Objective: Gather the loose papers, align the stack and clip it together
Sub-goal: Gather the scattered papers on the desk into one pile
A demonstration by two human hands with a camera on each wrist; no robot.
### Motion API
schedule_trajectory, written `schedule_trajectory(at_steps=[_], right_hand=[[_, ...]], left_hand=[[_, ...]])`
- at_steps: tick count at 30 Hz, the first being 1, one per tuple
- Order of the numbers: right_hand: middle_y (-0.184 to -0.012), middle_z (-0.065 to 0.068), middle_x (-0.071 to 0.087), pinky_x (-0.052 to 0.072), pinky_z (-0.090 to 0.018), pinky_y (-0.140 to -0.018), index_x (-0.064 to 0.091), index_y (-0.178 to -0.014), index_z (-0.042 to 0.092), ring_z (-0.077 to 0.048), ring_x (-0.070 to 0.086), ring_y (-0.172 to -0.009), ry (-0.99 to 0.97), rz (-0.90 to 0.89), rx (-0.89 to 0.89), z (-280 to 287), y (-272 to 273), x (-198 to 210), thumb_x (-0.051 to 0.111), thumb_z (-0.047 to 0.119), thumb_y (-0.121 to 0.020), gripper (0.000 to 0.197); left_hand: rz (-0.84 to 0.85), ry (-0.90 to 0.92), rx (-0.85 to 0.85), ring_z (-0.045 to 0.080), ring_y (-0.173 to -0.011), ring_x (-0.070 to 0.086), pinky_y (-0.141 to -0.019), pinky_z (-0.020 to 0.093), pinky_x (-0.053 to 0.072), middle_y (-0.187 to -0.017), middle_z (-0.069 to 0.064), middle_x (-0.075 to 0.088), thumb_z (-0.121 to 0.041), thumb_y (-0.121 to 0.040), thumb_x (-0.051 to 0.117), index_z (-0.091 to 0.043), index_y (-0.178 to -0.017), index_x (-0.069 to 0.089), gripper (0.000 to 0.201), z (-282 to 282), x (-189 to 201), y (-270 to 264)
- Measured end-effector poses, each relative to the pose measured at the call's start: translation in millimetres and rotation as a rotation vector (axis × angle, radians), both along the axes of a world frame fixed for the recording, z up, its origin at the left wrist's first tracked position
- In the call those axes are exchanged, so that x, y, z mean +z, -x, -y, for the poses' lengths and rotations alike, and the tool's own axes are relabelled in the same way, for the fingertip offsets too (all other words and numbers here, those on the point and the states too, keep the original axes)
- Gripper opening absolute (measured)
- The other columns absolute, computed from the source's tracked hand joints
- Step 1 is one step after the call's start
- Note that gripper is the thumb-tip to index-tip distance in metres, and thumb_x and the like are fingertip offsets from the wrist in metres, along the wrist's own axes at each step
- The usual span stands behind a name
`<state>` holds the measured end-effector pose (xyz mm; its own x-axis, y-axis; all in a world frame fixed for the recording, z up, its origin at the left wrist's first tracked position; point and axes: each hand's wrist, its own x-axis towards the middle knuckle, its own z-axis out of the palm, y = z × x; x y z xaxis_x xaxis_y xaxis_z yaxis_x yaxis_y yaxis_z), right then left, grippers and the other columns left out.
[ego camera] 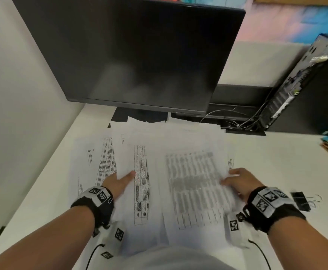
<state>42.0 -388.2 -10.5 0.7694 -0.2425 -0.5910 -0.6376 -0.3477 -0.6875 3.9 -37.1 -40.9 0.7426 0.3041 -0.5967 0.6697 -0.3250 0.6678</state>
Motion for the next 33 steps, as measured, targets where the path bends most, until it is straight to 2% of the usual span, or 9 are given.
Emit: schedule_trajectory(at_steps=[3, 6, 9, 14, 19, 22, 26, 29, 33], right_hand=[[-0.114, -0.015, 0.063, 0.048, -0.033, -0.085, 0.061, -0.107, 0.003, -0.032, 0.06, -0.102, 0.122, -0.057, 0.152, -14, -7, -11, 0.075, 0.013, -0.059, 0.051], [-0.092, -0.016, 0.065, 0.046, -0.029, -0.072, 0.061, -0.078, 0.004, -0.027, 0.059, -0.08, 0.273, 0.079, 0.131, -36, -2, -1, 0.064, 0.003, -0.076, 0.004], [-0.061, -0.002, 0.043, 0.035, -0.025, -0.056, 0.041, -0.057, 0.016, -0.016, 0.041, -0.055, 0.218, 0.105, 0.282, -60, 6, -8, 0.063, 0.003, -0.077, 0.033], [-0.086, 0.001, 0.06, 0.05, -0.027, -0.076, 0.058, -0.084, 0.022, -0.016, 0.059, -0.079, 0.12, 0.139, 0.228, -62, 10, -6, 0.073, 0.019, -0.075, 0.017], [-0.114, -0.006, 0.063, 0.048, -0.037, -0.093, 0.055, -0.119, 0.009, -0.026, 0.061, -0.104, -0.052, 0.069, 0.019, -38, -1, -1, 0.085, 0.049, -0.048, 0.087], [-0.1, -0.015, 0.071, 0.053, -0.043, -0.082, 0.059, -0.114, -0.002, -0.029, 0.067, -0.092, -0.357, -0.022, -0.034, -38, 2, 0, 0.084, 0.033, -0.052, 0.076], [-0.127, -0.018, 0.058, 0.039, -0.046, -0.105, 0.059, -0.118, 0.003, -0.025, 0.054, -0.121, -0.371, -0.052, 0.05, -48, 5, -2, 0.087, 0.032, -0.053, 0.077], [-0.064, -0.006, 0.071, 0.047, -0.011, -0.044, 0.06, -0.096, 0.006, 0.003, 0.061, -0.044, -0.256, -0.009, 0.1, -49, 9, 13, 0.071, 0.009, -0.078, 0.022], [-0.115, -0.021, 0.062, 0.049, -0.029, -0.08, 0.05, -0.121, -0.008, -0.027, 0.061, -0.092, 0.029, 0.008, 0.111, -35, -2, -12, 0.072, 0.016, -0.078, 0.054]], left_hand=[[0.02, 0.031, 0.045, 0.032, -0.125, 0.047, -0.106, 0.049, 0.037, -0.139, 0.009, 0.05, -0.092, -0.027, 0.055, -0.014, -0.137, 0.041, 0.135, 2, 1, 1], [0.045, 0.079, 0.053, 0.029, -0.117, 0.055, -0.104, 0.046, 0.04, -0.127, 0.008, 0.06, -0.066, -0.055, 0.073, -0.014, -0.129, 0.051, 0.093, 1, 1, 1], [0.048, 0.142, 0.012, 0.027, -0.11, 0.059, -0.102, 0.045, 0.042, -0.119, 0.005, 0.065, -0.049, -0.053, 0.083, -0.016, -0.124, 0.054, 0.083, 6, 8, 2], [0.034, 0.024, -0.138, 0.027, -0.107, 0.056, -0.093, 0.034, 0.046, -0.115, 0.008, 0.06, -0.002, -0.075, 0.069, -0.009, -0.128, 0.043, 0.06, 21, 20, 7], [0.124, 0.104, -0.117, 0.03, -0.11, 0.057, -0.097, 0.042, 0.046, -0.113, 0.01, 0.062, -0.008, -0.079, 0.068, -0.012, -0.122, 0.048, 0.048, 15, 34, 21], [0.132, 0.292, -0.087, 0.029, -0.109, 0.06, -0.101, 0.048, 0.044, -0.112, 0.009, 0.066, -0.008, -0.068, 0.078, -0.014, -0.123, 0.048, 0.063, 6, 34, 22], [0.055, 0.361, -0.181, 0.029, -0.111, 0.059, -0.102, 0.053, 0.041, -0.113, 0.007, 0.067, -0.033, -0.048, 0.089, -0.016, -0.123, 0.052, 0.086, 18, 28, 14], [0.061, 0.191, -0.229, 0.023, -0.107, 0.059, -0.098, 0.039, 0.046, -0.112, 0.003, 0.065, -0.027, -0.072, 0.075, -0.013, -0.119, 0.055, 0.053, 29, 26, 9], [0.005, -0.378, -0.122, 0.028, -0.116, 0.051, -0.092, 0.033, 0.044, -0.135, 0.01, 0.045, -0.036, -0.076, 0.066, -0.016, -0.134, 0.041, 0.066, 3, 28, 3]])
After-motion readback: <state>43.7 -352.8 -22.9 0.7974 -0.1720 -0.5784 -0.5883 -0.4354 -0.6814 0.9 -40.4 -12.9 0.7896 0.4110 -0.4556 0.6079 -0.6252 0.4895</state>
